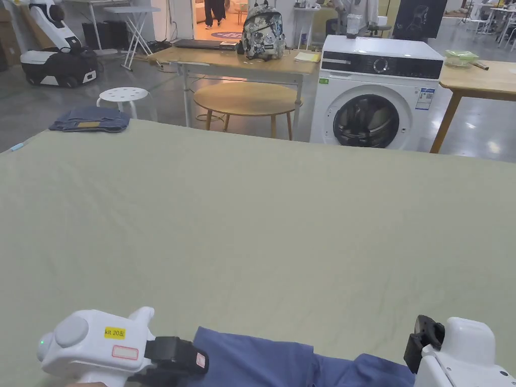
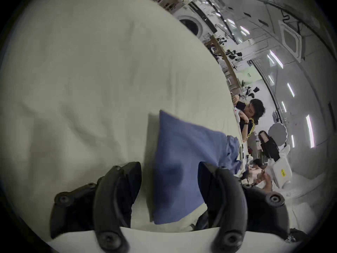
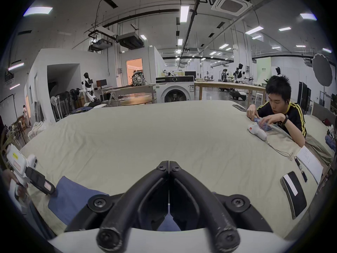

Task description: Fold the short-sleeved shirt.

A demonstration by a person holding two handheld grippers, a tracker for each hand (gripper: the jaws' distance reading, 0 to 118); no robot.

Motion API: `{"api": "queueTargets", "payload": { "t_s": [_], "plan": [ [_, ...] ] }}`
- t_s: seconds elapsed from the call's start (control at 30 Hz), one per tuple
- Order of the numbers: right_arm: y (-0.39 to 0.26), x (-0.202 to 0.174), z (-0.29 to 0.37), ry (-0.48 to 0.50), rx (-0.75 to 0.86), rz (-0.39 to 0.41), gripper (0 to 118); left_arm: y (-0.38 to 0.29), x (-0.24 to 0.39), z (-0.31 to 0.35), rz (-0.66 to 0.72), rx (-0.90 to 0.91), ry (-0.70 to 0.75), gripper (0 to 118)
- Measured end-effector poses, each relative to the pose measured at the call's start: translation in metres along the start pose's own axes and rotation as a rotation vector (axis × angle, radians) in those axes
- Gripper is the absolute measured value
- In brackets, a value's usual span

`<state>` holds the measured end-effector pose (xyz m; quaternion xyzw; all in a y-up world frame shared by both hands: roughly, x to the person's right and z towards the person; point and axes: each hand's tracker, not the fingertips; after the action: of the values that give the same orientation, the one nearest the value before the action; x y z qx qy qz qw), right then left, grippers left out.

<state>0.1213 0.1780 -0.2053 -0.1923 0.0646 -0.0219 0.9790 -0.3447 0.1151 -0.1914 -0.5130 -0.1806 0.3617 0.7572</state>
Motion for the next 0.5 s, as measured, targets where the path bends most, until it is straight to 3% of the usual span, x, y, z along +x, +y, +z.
{"api": "queueTargets", "payload": {
  "t_s": [0.13,0.2,0.27,0.4,0.5],
  "plan": [
    [0.0,0.0,-0.001,-0.002,0.004,0.001,0,-0.001,-0.014,-0.009,-0.003,0.076,-0.144,63],
    [0.0,0.0,-0.002,0.001,0.004,-0.003,0,-0.001,-0.019,-0.019,0.061,0.014,-0.201,45],
    [0.001,-0.002,-0.001,0.0,0.005,-0.004,0,-0.003,-0.019,-0.027,0.049,0.017,-0.151,14],
    [0.003,-0.004,0.002,0.001,0.003,-0.013,0,-0.009,-0.026,-0.022,0.128,0.048,-0.211,7],
    [0.004,-0.005,0.003,0.004,0.006,-0.005,0,-0.009,-0.022,-0.01,0.083,0.064,-0.205,5]
  ]
}}
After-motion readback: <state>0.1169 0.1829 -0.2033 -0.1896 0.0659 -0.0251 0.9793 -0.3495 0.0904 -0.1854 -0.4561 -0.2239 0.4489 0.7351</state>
